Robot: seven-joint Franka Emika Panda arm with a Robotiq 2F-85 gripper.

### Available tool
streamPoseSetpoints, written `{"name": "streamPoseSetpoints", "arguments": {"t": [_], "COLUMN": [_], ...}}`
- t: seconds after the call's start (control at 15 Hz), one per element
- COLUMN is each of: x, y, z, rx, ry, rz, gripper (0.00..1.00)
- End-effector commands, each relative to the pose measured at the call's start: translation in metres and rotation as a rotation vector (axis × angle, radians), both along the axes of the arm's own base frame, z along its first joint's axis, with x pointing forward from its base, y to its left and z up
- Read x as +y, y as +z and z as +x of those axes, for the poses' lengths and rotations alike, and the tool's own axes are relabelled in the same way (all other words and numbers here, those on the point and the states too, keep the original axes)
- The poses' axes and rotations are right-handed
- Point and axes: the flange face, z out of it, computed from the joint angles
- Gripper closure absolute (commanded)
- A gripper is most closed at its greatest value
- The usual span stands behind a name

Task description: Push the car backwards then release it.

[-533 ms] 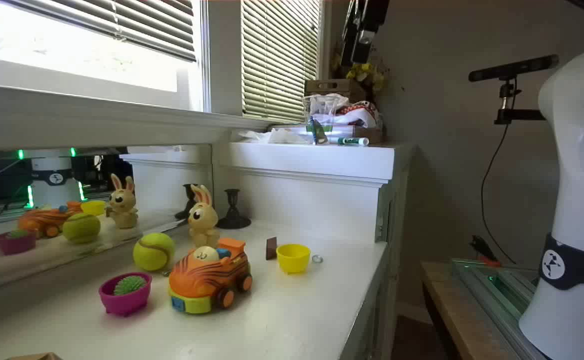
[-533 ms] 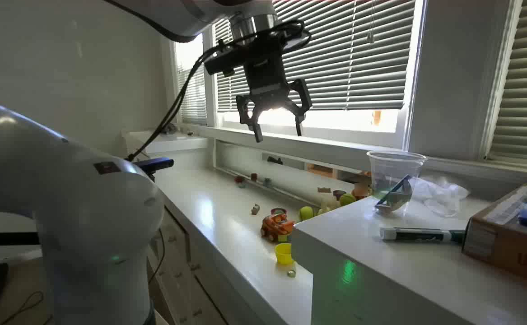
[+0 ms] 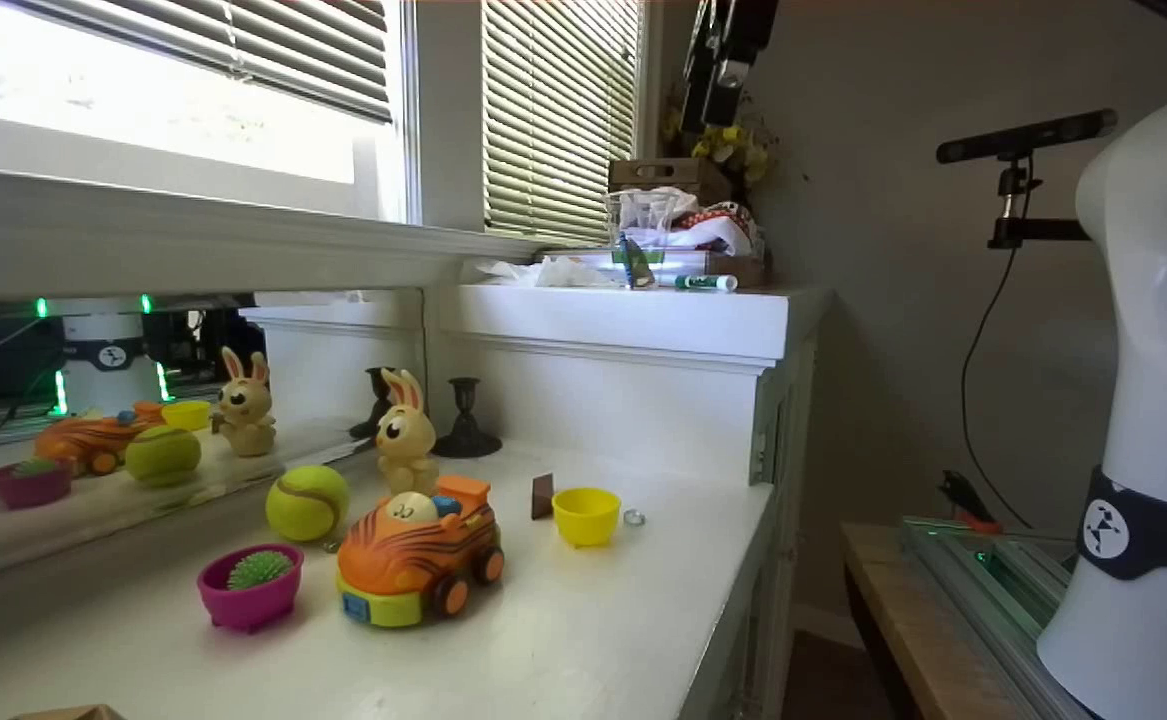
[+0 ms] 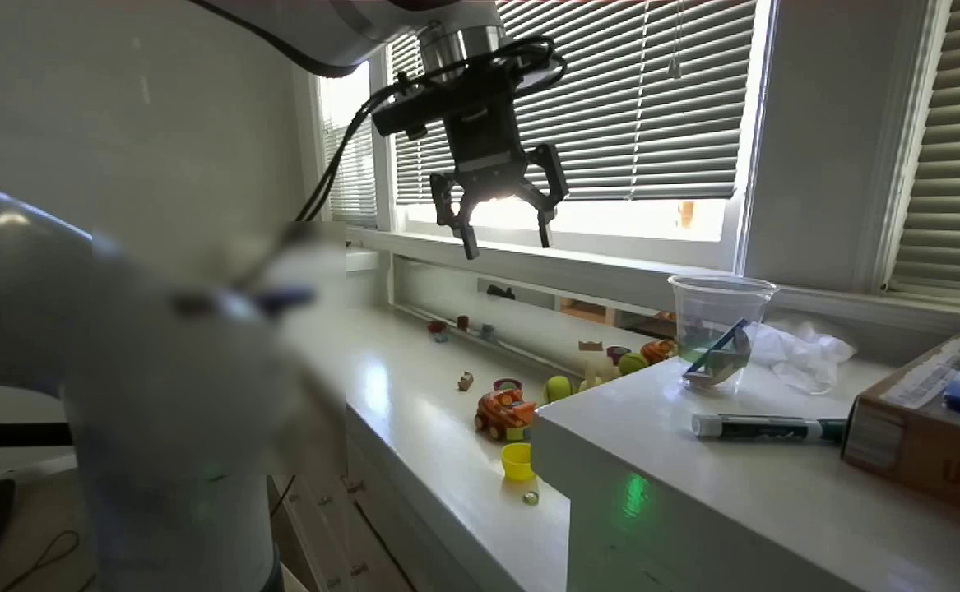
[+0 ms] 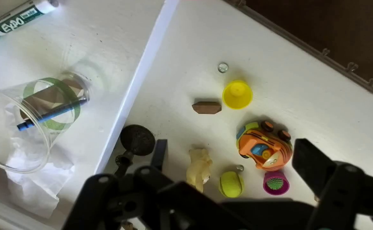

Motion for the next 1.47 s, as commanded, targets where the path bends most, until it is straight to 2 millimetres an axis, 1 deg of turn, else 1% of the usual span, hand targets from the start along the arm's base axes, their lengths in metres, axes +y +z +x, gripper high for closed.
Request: {"name": "streamPoseSetpoints", "arguments": {"t": [0.0, 0.13, 0.33, 0.6, 0.8, 1.0, 1.2, 1.4], "x": [0.006, 0.016, 0.031, 0.051, 0.071, 0.090, 0.104, 0.114], "y": [-0.007, -0.016, -0.035, -0.064, -0.088, -0.116, -0.146, -0.170], "z": [0.010, 0.023, 0.043, 0.074, 0.098, 0.119, 0.136, 0.150], "rx": [0.046, 0.078, 0.138, 0.211, 0.265, 0.312, 0.307, 0.266], "ry": [0.075, 0.171, 0.297, 0.498, 0.656, 0.819, 0.969, 1.006], "rz": [0.049, 0.100, 0.154, 0.173, 0.159, 0.102, 0.017, -0.023], "gripper": [0.00, 0.00, 0.00, 0.00, 0.00, 0.00, 0.00, 0.00]}}
